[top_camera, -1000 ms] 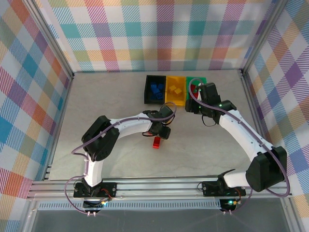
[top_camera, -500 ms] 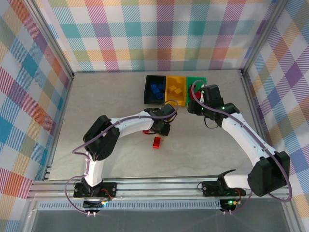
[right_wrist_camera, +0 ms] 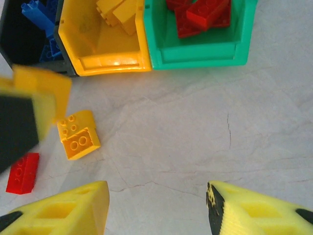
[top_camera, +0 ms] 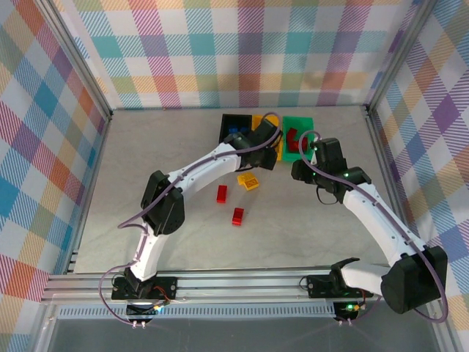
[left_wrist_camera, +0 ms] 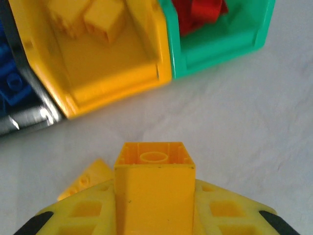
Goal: Sort the legos into containers by color
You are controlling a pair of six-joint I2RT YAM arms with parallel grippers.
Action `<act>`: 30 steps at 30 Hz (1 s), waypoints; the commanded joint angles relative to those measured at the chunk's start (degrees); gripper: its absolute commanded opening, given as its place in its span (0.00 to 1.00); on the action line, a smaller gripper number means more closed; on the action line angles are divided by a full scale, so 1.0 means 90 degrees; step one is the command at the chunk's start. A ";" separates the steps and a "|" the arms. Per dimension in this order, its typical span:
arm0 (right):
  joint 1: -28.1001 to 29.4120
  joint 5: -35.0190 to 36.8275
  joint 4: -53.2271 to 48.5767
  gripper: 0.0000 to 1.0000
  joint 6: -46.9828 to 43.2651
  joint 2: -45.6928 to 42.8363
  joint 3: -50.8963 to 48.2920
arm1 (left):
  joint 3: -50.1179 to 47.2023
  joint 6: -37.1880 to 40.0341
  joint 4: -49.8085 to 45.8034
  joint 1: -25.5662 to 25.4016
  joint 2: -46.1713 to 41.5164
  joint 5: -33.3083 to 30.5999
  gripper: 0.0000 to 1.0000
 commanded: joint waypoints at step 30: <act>-0.0011 -0.0510 -0.0288 0.55 0.0186 -0.0565 -0.0416 | 0.1881 0.0186 0.2071 0.0946 0.2214 -0.0234 0.23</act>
